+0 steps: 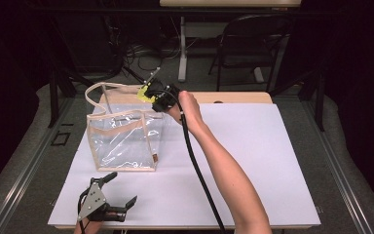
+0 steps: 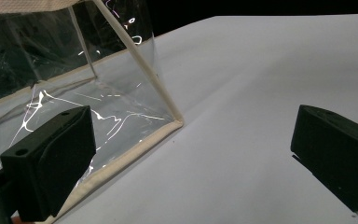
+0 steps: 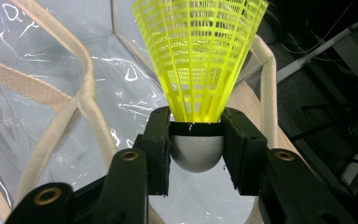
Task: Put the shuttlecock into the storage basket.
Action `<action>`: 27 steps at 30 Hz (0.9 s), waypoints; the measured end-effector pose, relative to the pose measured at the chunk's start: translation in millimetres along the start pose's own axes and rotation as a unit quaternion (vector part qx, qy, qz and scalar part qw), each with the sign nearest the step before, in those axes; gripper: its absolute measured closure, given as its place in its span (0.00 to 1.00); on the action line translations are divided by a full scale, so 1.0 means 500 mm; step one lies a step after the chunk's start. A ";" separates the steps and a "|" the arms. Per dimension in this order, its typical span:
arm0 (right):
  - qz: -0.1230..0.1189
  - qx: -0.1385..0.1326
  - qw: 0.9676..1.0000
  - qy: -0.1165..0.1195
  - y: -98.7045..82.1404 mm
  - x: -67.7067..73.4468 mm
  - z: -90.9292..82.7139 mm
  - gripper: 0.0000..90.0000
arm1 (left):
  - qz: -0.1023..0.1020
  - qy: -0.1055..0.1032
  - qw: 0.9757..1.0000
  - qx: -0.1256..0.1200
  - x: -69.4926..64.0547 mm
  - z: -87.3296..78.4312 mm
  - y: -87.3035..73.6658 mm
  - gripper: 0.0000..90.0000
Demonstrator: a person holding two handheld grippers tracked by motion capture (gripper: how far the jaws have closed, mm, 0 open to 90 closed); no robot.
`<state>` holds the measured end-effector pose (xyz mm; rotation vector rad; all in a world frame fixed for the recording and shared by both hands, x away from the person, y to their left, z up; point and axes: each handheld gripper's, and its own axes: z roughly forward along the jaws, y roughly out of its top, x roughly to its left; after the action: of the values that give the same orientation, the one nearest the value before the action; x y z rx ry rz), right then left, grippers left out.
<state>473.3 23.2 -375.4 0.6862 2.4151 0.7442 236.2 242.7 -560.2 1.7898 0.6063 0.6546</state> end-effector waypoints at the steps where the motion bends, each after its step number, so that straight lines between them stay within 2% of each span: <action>1: 0.000 0.002 1.000 -0.001 0.000 0.001 0.001 0.71 | 0.000 0.000 1.000 0.000 0.000 0.000 0.000 0.00; 9: -0.005 0.004 1.000 -0.001 0.001 0.003 0.004 0.71 | 0.000 0.000 1.000 0.000 0.000 -0.001 0.000 0.00; 14: -0.013 0.000 1.000 -0.004 0.002 0.006 0.002 0.63 | 0.001 -0.001 1.000 0.000 0.000 0.000 0.000 0.00; 21: 0.021 -0.029 0.999 0.001 -0.002 0.001 -0.010 0.45 | 0.001 0.000 1.000 -0.001 0.000 -0.002 0.000 0.00; 27: 0.052 -0.051 0.997 0.017 -0.019 -0.010 -0.032 0.27 | 0.001 0.001 1.000 0.000 0.000 -0.001 0.000 0.00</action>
<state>464.6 7.5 -368.2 0.7676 2.3670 0.9219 235.8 243.1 -559.8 1.7892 0.6060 0.6569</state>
